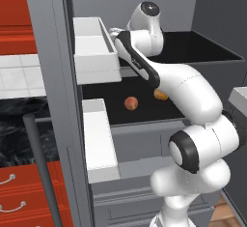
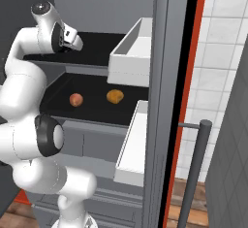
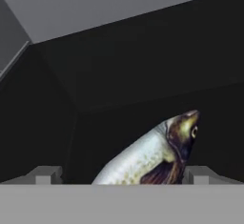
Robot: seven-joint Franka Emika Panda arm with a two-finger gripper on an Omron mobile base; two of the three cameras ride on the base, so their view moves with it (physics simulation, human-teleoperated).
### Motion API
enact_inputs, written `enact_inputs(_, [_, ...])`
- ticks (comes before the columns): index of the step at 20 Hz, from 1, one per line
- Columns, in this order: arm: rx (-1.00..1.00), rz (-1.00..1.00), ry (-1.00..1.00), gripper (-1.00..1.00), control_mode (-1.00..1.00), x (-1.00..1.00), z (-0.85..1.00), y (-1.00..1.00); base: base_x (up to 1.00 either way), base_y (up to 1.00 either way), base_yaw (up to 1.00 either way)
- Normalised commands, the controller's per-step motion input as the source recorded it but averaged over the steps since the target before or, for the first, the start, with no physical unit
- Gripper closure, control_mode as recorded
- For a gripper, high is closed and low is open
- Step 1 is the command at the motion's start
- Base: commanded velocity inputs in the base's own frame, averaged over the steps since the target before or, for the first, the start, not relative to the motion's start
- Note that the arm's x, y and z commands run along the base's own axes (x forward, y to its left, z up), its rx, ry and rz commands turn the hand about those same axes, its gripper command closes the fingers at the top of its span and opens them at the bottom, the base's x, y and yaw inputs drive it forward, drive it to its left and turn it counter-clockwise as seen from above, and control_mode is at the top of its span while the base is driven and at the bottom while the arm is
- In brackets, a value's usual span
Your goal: Gather the onion and potato from the fridge and place them on a tray on the dining counter. Then gather the steak and fish from the fridge and place them on the other tray.
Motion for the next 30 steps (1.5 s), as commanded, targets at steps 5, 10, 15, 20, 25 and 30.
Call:
enact_inputs(5, [0.00, 0.00, 0.02, -1.00, -1.00, 0.01, -0.27, 0.00, 0.00, 0.00, 0.00])
enact_inputs(10, [0.00, 0.00, 0.00, -1.00, -1.00, 0.01, -0.26, 0.00, 0.00, 0.00, 0.00])
enact_inputs(15, [0.00, 0.00, 0.00, -1.00, -1.00, 0.10, -0.17, 0.00, 0.00, 0.00, 0.00])
enact_inputs(20, [0.00, 0.00, 0.00, 1.00, -1.00, 0.03, -0.47, 0.00, 0.00, 0.00, 0.00])
enact_inputs(25, [0.00, -0.01, 0.00, 1.00, -1.00, 0.06, -0.62, 0.00, 0.00, 0.00, 0.00])
enact_inputs(30, [0.00, 0.00, 0.00, 1.00, -1.00, 0.00, -0.23, -0.03, 0.00, 0.00, 0.00])
